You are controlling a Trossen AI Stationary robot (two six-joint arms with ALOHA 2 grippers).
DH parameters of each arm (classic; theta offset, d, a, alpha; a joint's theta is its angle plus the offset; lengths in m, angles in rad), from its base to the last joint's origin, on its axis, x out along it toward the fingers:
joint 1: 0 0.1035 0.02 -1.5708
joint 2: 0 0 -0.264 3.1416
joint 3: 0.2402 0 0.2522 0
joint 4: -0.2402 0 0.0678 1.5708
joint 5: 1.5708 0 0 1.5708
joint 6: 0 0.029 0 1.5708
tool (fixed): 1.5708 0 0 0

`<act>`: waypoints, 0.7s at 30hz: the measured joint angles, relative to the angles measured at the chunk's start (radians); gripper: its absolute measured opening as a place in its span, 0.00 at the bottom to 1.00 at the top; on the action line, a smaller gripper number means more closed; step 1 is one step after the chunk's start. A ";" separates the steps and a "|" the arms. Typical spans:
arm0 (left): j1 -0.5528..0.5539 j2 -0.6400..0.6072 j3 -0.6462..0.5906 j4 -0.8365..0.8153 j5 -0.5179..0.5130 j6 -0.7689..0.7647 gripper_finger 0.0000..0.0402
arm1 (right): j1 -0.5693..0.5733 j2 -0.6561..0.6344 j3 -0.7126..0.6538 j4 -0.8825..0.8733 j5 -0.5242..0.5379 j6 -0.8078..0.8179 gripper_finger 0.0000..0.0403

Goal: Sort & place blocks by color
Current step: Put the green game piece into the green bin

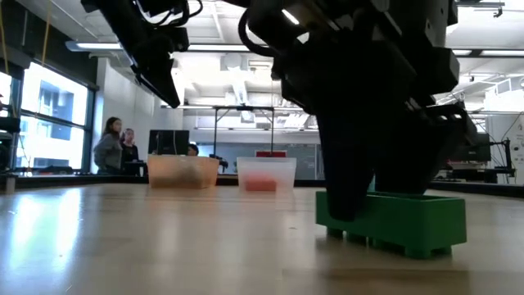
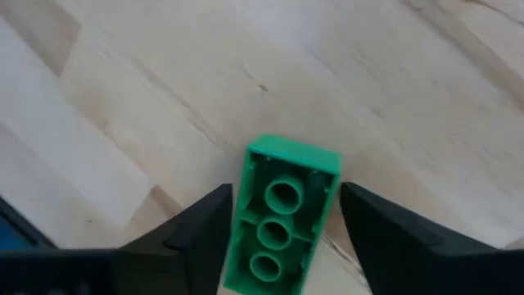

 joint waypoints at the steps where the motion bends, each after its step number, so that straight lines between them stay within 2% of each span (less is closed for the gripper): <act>1: 0.000 0.000 0.000 0.000 0.000 0.000 0.42 | 0.001 0.001 0.000 -0.005 0.010 0.003 0.49; 5: 0.000 0.000 0.000 0.000 0.000 0.030 0.42 | 0.004 0.001 -0.001 -0.008 0.037 0.002 0.32; 7: 0.000 0.000 0.000 0.000 0.000 0.037 0.42 | 0.004 0.001 -0.001 -0.009 0.046 -0.008 0.27; 15: 0.000 0.000 0.000 0.000 0.000 0.045 0.42 | 0.004 0.005 0.064 -0.066 0.053 -0.078 0.27; 21: 0.000 0.000 0.000 0.000 0.000 0.044 0.42 | -0.024 0.010 0.200 -0.263 0.188 -0.161 0.27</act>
